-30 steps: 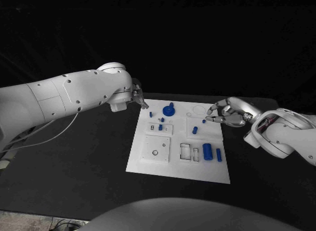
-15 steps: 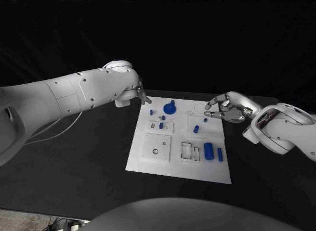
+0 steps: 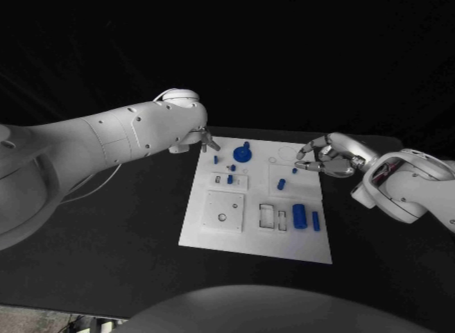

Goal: Assemble the parts on the task board

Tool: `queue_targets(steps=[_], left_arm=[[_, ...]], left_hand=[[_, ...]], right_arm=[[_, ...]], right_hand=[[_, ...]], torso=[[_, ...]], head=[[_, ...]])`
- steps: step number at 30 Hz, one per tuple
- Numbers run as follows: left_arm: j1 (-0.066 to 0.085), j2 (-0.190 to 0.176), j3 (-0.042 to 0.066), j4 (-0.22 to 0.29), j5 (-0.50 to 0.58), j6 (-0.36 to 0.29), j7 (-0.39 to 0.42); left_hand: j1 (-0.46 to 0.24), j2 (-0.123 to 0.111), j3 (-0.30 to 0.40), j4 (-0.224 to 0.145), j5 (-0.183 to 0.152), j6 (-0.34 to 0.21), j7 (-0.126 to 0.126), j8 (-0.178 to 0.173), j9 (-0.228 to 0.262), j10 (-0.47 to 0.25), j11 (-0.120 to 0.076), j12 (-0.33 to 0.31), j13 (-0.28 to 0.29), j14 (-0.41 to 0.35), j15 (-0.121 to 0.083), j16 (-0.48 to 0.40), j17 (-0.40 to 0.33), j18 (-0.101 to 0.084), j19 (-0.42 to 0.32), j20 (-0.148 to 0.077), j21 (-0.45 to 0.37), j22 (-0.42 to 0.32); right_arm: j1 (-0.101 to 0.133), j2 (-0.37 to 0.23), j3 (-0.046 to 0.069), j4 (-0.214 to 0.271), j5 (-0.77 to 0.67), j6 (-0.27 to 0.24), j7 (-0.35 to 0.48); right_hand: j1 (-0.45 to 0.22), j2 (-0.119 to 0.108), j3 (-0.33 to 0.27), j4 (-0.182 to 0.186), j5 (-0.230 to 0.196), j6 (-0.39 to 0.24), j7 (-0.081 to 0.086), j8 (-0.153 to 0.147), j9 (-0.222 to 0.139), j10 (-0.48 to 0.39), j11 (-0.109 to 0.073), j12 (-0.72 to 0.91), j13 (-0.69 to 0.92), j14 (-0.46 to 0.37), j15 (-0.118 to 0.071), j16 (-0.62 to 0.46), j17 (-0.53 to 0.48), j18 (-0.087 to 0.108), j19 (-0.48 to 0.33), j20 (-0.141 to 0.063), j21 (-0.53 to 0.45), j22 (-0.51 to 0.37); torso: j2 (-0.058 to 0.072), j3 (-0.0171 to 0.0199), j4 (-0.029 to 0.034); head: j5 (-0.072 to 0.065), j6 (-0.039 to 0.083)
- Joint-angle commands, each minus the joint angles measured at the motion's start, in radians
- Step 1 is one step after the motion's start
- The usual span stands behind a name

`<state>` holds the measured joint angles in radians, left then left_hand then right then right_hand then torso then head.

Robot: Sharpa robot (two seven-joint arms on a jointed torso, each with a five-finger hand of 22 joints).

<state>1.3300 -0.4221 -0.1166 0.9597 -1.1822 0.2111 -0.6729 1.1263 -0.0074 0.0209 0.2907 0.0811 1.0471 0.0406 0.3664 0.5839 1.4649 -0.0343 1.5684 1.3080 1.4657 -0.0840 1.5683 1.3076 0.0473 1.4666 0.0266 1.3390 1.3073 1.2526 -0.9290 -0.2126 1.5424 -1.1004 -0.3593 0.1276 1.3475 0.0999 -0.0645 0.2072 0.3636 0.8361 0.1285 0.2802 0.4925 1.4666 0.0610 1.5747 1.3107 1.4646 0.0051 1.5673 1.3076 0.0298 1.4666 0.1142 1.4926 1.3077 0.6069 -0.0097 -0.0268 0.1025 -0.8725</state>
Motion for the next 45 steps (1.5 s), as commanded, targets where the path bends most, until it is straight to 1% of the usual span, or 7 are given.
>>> queue_targets(steps=[1,4,10,14,20,29,45], left_arm=[[-0.001,0.006,0.001,-0.008,-0.057,0.04,-0.004],[-0.002,0.009,0.001,-0.013,-0.06,0.042,-0.005],[-0.004,0.015,0.001,-0.021,-0.052,0.048,-0.006],[-0.007,0.02,0.002,-0.027,-0.028,0.051,-0.003],[-0.012,0.026,0.003,-0.03,0.01,0.054,0.002],[-0.015,0.033,0.003,-0.034,0.032,0.062,0.009],[-0.028,0.053,0.003,-0.056,-0.001,0.079,0.006]], left_hand=[[-0.01,0.001,-0.008,0.001,-0.005,-0.001,-0.008,0.007,0.006,0.106,-0.008,0.002,0.263,0.105,-0.009,0.002,0.263,0.0,0.027,-0.005,-0.005,0.202],[-0.01,0.003,-0.01,0.0,0.001,-0.004,-0.01,0.016,0.017,0.106,-0.009,0.002,0.263,0.105,-0.01,0.002,0.263,0.0,0.026,-0.006,-0.006,0.201],[0.0,0.009,-0.009,-0.001,0.033,-0.019,-0.012,0.037,0.044,0.106,-0.011,0.002,0.263,0.105,-0.012,0.002,0.263,0.0,0.025,-0.008,-0.007,0.201],[0.012,0.011,-0.008,-0.002,0.063,-0.029,-0.013,0.048,0.061,0.106,-0.012,0.002,0.263,0.105,-0.012,0.002,0.263,0.0,0.025,-0.009,-0.007,0.201],[0.016,0.012,-0.007,-0.002,0.072,-0.033,-0.013,0.051,0.067,0.105,-0.012,0.002,0.262,0.105,-0.013,0.002,0.263,0.0,0.025,-0.01,-0.008,0.201],[0.016,0.015,-0.007,-0.001,0.077,-0.038,-0.012,0.05,0.069,0.104,-0.012,0.0,0.26,0.105,-0.012,0.002,0.263,0.001,0.024,-0.009,-0.01,0.2],[0.019,0.021,-0.006,-0.002,0.087,-0.049,-0.009,0.045,0.07,0.102,-0.009,-0.003,0.256,0.105,-0.01,0.002,0.263,0.002,0.021,-0.008,-0.017,0.198]], right_arm=[[0.001,-0.001,0.0,-0.002,-0.003,0.019,-0.003],[0.0,0.0,0.0,-0.006,-0.003,0.021,-0.004],[-0.001,0.005,0.0,-0.014,-0.003,0.027,-0.006],[-0.002,0.009,0.0,-0.018,-0.003,0.03,-0.008],[-0.003,0.011,0.0,-0.024,-0.003,0.034,-0.011],[-0.005,0.013,0.0,-0.027,-0.003,0.037,-0.013],[-0.005,0.009,0.0,-0.024,-0.003,0.038,-0.015]], right_hand=[[-0.006,0.002,0.0,0.003,-0.007,0.004,0.001,-0.006,-0.002,0.104,-0.002,-0.004,0.26,0.106,-0.005,0.003,0.263,-0.007,0.046,-0.004,0.002,0.233],[-0.007,0.002,0.0,0.004,-0.007,0.003,0.001,-0.007,-0.002,0.104,-0.002,-0.004,0.26,0.106,-0.005,0.003,0.263,-0.007,0.045,-0.004,0.002,0.233],[-0.007,0.002,0.0,0.005,-0.008,0.002,0.001,-0.008,-0.003,0.104,-0.002,-0.004,0.26,0.106,-0.005,0.003,0.263,-0.007,0.045,-0.004,0.001,0.233],[-0.007,0.002,0.0,0.005,-0.008,0.002,0.001,-0.008,-0.003,0.104,-0.002,-0.004,0.26,0.106,-0.005,0.003,0.263,-0.007,0.045,-0.004,0.001,0.233],[-0.008,0.003,0.0,0.006,-0.008,0.0,0.002,-0.01,-0.004,0.104,-0.001,-0.004,0.26,0.106,-0.005,0.003,0.263,-0.006,0.044,-0.004,0.0,0.232],[-0.009,0.003,0.0,0.008,-0.009,-0.001,0.002,-0.011,-0.005,0.104,-0.001,-0.004,0.26,0.106,-0.004,0.003,0.263,-0.006,0.043,-0.004,-0.001,0.232],[-0.009,0.003,0.0,0.008,-0.009,-0.001,0.002,-0.011,-0.005,0.104,-0.001,-0.004,0.26,0.106,-0.004,0.003,0.263,-0.006,0.043,-0.004,-0.001,0.232]], torso=[[0.001,0.0013,-0.0021],[0.001,0.0009,-0.0015],[-0.001,0.0005,-0.0013],[-0.001,0.0003,-0.0008],[-0.001,0.0013,0.0003],[-0.001,0.0005,-0.0005],[-0.002,0.001,-0.0005]], head=[[0.002,0.0],[0.003,0.0],[0.002,0.0],[0.002,0.0],[0.003,0.0],[0.0,0.0],[-0.006,0.0]])
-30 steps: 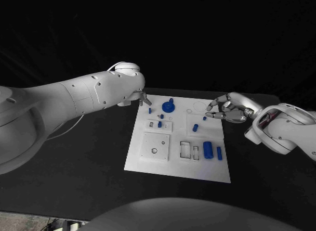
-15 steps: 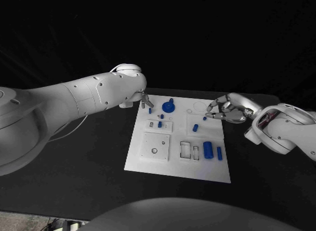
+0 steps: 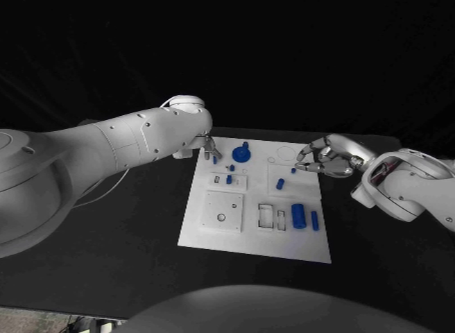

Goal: Assemble the parts on the task board

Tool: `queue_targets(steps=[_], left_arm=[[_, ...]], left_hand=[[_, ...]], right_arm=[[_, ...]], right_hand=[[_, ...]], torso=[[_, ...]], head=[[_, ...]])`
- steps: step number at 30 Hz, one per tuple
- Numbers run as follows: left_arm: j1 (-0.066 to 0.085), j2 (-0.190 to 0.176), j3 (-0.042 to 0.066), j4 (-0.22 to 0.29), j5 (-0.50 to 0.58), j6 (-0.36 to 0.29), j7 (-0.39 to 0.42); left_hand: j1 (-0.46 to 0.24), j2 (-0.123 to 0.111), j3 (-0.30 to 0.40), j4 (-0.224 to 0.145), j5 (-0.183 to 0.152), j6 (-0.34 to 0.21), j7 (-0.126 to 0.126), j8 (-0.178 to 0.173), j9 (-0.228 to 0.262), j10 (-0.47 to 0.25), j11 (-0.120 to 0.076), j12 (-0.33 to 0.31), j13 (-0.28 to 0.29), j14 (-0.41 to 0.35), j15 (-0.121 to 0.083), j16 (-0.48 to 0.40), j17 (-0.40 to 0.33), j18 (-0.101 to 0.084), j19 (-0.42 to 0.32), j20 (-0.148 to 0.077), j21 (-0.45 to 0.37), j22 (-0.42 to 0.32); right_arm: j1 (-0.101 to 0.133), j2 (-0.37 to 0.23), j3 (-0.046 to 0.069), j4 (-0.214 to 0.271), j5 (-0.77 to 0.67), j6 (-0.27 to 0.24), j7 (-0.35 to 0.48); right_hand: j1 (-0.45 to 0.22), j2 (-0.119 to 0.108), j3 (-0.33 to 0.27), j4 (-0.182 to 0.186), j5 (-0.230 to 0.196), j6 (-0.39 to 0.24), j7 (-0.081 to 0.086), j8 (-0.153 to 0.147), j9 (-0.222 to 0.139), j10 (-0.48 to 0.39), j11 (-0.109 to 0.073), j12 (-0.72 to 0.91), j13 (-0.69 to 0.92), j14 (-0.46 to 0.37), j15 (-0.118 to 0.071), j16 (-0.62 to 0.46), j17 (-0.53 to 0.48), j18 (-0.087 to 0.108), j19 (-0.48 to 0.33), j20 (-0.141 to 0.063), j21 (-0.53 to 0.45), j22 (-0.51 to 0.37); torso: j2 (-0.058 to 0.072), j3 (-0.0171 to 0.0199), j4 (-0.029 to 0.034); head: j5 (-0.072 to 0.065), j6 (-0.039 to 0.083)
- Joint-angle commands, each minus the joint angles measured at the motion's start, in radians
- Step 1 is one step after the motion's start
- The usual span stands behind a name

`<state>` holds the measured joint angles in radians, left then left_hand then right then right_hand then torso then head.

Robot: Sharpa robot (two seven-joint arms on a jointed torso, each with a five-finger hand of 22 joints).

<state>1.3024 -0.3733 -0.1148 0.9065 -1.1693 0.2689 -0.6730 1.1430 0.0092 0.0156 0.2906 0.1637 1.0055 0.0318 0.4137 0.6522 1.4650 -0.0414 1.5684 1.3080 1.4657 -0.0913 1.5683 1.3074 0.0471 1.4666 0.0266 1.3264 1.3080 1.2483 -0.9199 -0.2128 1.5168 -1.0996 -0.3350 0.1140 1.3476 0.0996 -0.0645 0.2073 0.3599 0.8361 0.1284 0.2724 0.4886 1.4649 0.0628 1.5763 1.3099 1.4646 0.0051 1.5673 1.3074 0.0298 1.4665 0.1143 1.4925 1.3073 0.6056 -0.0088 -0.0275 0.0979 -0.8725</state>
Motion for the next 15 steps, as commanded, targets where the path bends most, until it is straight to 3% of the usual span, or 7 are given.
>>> queue_targets(steps=[1,6,15], left_arm=[[-0.001,0.005,0.001,-0.004,-0.014,0.021,0.006],[-0.002,0.007,0.001,-0.009,-0.016,0.022,0.007],[-0.005,0.009,0.001,-0.013,-0.002,0.022,0.014]], left_hand=[[0.005,0.006,0.001,-0.002,0.008,-0.008,0.0,-0.002,0.003,0.102,-0.002,-0.003,0.256,0.105,-0.003,0.002,0.263,0.002,0.021,-0.008,-0.004,0.198],[0.013,0.009,0.003,-0.004,0.027,-0.01,0.0,-0.002,0.006,0.101,-0.001,-0.004,0.255,0.105,-0.002,0.002,0.263,0.002,0.02,-0.007,-0.005,0.198],[0.049,0.008,0.016,-0.008,0.099,-0.011,-0.002,-0.003,0.014,0.1,-0.003,-0.005,0.254,0.105,-0.003,0.002,0.263,0.003,0.019,-0.007,-0.007,0.197]], right_arm=[[-0.001,0.0,0.0,0.001,-0.004,0.013,-0.002],[-0.001,0.0,0.0,0.001,-0.004,0.013,-0.002],[-0.001,0.0,0.0,0.0,-0.004,0.013,-0.004]], right_hand=[[-0.009,0.004,0.0,0.008,-0.005,-0.001,0.002,-0.003,-0.001,0.106,-0.003,-0.006,0.261,0.106,-0.004,0.003,0.263,-0.006,0.043,-0.004,-0.001,0.232],[-0.01,0.004,-0.001,0.009,-0.006,-0.002,0.003,-0.005,-0.002,0.106,-0.002,-0.006,0.261,0.106,-0.004,0.003,0.263,-0.005,0.042,-0.004,-0.003,0.231],[-0.011,0.004,-0.001,0.01,-0.007,-0.002,0.003,-0.006,-0.002,0.106,-0.002,-0.006,0.261,0.106,-0.004,0.003,0.263,-0.004,0.039,-0.004,-0.006,0.23]], torso=[[-0.001,0.0002,0.0001],[-0.001,0.0,-0.0002],[-0.001,0.0006,0.0007]], head=[[-0.001,0.0],[-0.004,0.0],[-0.006,0.0]])
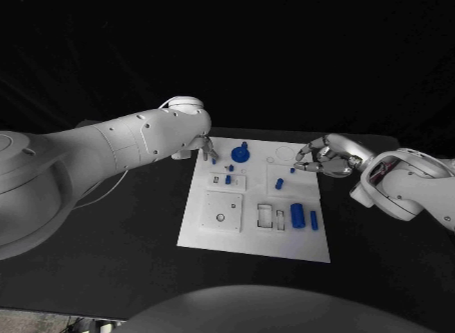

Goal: Assemble the parts on the task board

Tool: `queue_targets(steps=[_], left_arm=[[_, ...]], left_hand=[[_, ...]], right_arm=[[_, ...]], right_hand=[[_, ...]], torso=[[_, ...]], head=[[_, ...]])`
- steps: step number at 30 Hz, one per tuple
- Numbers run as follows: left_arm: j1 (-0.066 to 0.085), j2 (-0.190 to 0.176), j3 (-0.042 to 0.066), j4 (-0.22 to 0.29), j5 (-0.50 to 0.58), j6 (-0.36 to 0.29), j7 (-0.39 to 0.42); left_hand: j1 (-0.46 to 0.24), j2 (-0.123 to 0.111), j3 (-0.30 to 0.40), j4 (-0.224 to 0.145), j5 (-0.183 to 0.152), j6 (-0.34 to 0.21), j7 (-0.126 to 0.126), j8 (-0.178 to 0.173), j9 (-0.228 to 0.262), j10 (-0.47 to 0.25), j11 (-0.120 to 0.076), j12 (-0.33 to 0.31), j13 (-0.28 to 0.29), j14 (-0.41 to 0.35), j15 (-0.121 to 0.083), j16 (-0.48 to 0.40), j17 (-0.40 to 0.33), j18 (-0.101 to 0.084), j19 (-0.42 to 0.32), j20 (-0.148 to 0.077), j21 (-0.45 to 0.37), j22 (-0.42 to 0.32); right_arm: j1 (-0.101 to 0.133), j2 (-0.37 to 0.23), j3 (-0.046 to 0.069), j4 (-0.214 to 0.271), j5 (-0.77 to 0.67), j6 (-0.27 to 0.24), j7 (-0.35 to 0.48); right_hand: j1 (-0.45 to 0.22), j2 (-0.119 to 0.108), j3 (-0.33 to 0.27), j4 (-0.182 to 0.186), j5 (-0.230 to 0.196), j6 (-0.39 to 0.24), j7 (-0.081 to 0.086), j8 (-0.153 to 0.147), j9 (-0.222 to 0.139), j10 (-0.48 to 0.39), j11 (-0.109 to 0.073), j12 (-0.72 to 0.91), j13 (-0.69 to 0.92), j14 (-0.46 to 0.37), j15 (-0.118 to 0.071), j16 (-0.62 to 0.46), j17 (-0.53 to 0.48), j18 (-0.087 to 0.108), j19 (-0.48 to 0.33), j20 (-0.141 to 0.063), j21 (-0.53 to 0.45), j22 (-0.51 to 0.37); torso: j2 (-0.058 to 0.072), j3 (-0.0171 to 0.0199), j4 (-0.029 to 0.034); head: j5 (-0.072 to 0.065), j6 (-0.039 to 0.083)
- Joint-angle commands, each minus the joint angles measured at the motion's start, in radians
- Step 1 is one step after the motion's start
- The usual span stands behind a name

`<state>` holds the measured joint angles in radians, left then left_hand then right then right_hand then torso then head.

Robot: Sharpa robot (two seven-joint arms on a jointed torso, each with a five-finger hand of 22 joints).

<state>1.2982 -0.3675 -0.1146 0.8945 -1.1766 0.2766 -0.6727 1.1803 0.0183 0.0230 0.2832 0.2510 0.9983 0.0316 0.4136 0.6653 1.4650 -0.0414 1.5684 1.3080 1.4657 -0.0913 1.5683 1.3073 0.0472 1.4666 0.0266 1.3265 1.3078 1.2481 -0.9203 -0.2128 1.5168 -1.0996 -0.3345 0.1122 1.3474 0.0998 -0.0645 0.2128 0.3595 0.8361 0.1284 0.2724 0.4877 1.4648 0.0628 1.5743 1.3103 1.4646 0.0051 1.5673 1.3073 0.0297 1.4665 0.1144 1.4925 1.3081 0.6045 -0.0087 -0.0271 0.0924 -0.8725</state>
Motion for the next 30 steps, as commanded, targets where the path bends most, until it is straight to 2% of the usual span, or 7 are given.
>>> queue_targets(steps=[1,11,30], left_arm=[[-0.001,0.004,0.001,-0.001,0.007,0.012,0.016],[-0.003,0.006,0.001,-0.005,0.027,-0.002,0.034],[-0.003,0.004,0.001,-0.006,0.03,-0.007,0.041]], left_hand=[[0.017,-0.001,0.01,-0.002,0.018,-0.003,-0.003,-0.003,0.002,0.1,-0.003,-0.005,0.253,0.105,-0.003,0.002,0.263,0.003,0.018,-0.008,-0.008,0.197],[0.049,-0.004,0.027,-0.004,0.081,-0.004,-0.005,-0.004,0.009,0.099,-0.006,-0.007,0.251,0.105,-0.005,0.002,0.263,0.003,0.017,-0.009,-0.01,0.196],[0.088,-0.002,0.056,-0.014,0.123,-0.006,-0.008,-0.006,0.015,0.095,-0.008,-0.012,0.245,0.105,-0.007,0.002,0.263,0.004,0.014,-0.01,-0.016,0.195]], right_arm=[[-0.001,0.001,0.0,0.0,-0.004,0.013,-0.003],[-0.001,0.002,0.0,-0.001,-0.004,0.015,-0.006],[-0.005,0.007,0.0,-0.009,-0.004,0.022,-0.014]], right_hand=[[-0.011,0.004,-0.001,0.005,-0.007,-0.002,0.003,-0.006,-0.002,0.106,-0.002,-0.003,0.261,0.106,-0.004,0.003,0.263,-0.004,0.039,-0.004,-0.006,0.229],[-0.013,0.004,-0.002,0.008,-0.009,-0.001,0.004,-0.007,-0.003,0.106,-0.001,-0.003,0.261,0.106,-0.003,0.003,0.263,-0.003,0.036,-0.003,-0.01,0.228],[-0.014,0.005,-0.002,0.01,-0.01,0.0,0.005,-0.007,-0.003,0.106,-0.001,-0.003,0.261,0.106,-0.003,0.003,0.263,-0.002,0.034,-0.003,-0.013,0.226]], torso=[[0.0,0.0001,0.001],[0.001,0.0,0.0006],[0.0,0.0001,0.0011]], head=[[-0.002,0.0],[-0.004,0.0],[-0.004,0.0]])
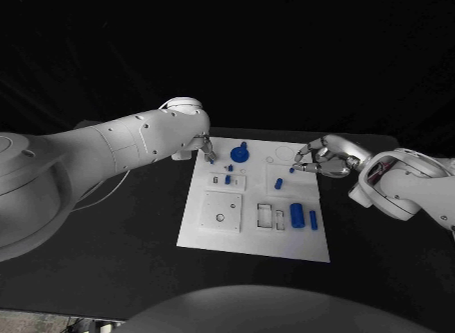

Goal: Assemble the parts on the task board

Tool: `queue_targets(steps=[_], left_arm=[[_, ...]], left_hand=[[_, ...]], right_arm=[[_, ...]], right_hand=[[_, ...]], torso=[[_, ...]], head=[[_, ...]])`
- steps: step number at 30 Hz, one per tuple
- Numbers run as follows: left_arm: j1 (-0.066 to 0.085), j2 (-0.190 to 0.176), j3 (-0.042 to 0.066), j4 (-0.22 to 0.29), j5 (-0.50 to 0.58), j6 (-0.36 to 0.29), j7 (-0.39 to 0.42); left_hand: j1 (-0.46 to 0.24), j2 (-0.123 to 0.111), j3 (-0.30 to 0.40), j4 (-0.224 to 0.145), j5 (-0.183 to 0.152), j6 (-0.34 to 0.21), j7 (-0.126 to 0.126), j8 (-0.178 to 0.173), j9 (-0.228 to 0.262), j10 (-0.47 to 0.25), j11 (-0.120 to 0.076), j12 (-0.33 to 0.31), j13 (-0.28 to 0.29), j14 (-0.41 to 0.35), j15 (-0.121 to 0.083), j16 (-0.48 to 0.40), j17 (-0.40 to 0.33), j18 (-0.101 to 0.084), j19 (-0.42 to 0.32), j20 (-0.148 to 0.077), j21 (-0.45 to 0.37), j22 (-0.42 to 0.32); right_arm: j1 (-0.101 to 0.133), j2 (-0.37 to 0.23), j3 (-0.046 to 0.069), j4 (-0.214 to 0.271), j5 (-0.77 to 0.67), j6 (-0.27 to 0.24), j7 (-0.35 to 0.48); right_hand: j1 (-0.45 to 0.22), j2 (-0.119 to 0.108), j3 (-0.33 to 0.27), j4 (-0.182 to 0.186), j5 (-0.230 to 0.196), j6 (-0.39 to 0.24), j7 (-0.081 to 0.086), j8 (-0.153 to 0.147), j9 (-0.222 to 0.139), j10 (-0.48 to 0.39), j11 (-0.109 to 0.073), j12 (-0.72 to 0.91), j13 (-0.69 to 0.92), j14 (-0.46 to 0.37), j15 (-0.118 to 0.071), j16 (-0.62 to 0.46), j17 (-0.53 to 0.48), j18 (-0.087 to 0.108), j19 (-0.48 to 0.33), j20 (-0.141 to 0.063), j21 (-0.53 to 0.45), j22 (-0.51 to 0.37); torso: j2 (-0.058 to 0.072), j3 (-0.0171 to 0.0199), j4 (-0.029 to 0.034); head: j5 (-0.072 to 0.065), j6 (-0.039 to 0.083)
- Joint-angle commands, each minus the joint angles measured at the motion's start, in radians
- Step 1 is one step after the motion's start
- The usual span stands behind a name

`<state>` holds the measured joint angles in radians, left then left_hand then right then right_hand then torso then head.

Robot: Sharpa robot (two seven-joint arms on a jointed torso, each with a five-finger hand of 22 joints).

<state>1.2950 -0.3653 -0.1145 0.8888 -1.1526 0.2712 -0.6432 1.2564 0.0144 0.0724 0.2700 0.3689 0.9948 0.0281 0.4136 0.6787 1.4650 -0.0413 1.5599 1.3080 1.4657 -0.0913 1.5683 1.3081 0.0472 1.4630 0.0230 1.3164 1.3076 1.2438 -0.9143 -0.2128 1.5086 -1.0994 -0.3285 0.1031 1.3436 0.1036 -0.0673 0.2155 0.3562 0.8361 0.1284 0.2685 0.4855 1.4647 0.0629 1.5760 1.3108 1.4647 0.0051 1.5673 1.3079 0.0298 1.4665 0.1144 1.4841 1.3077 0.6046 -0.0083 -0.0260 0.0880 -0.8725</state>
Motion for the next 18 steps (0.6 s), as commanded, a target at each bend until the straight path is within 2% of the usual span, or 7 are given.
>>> queue_targets(steps=[1,15,18], left_arm=[[0.0,0.002,0.001,0.0,0.006,-0.001,0.01],[-0.004,0.004,0.001,-0.006,0.006,0.004,0.014],[-0.005,0.004,0.001,-0.009,0.007,0.002,0.019]], left_hand=[[0.014,0.002,0.009,-0.002,0.007,-0.003,-0.004,-0.006,0.002,0.095,-0.008,-0.004,0.244,0.105,-0.007,0.002,0.263,0.005,0.018,-0.007,-0.007,0.195],[0.036,0.009,0.033,-0.01,0.014,-0.004,-0.005,-0.003,0.008,0.092,-0.009,-0.007,0.241,0.105,-0.007,0.002,0.263,0.005,0.016,-0.007,-0.011,0.194],[0.046,0.011,0.051,-0.014,0.005,-0.007,-0.005,-0.001,0.012,0.092,-0.009,-0.008,0.241,0.105,-0.007,0.002,0.263,0.005,0.015,-0.008,-0.012,0.194]], right_arm=[[-0.001,0.001,0.0,0.0,-0.004,0.017,-0.005],[-0.003,0.001,0.0,-0.001,-0.004,0.019,-0.007],[-0.003,0.001,0.0,-0.002,-0.004,0.019,-0.007]], right_hand=[[-0.011,0.001,0.001,0.007,-0.007,0.0,0.005,-0.004,-0.001,0.106,-0.001,-0.005,0.26,0.106,-0.003,0.003,0.263,-0.002,0.034,-0.003,-0.005,0.227],[-0.011,0.001,0.0,0.008,-0.008,0.0,0.005,-0.004,-0.001,0.106,0.0,-0.005,0.26,0.106,-0.002,0.003,0.263,-0.002,0.032,-0.003,-0.007,0.226],[-0.011,0.001,0.0,0.008,-0.008,0.0,0.005,-0.004,-0.001,0.106,0.0,-0.005,0.26,0.106,-0.002,0.003,0.263,-0.002,0.032,-0.003,-0.007,0.226]], torso=[[0.0,-0.0002,-0.0004],[-0.001,0.0002,-0.0004],[-0.001,0.0003,-0.0005]], head=[[0.0,0.0],[-0.004,0.0],[-0.005,0.0]])
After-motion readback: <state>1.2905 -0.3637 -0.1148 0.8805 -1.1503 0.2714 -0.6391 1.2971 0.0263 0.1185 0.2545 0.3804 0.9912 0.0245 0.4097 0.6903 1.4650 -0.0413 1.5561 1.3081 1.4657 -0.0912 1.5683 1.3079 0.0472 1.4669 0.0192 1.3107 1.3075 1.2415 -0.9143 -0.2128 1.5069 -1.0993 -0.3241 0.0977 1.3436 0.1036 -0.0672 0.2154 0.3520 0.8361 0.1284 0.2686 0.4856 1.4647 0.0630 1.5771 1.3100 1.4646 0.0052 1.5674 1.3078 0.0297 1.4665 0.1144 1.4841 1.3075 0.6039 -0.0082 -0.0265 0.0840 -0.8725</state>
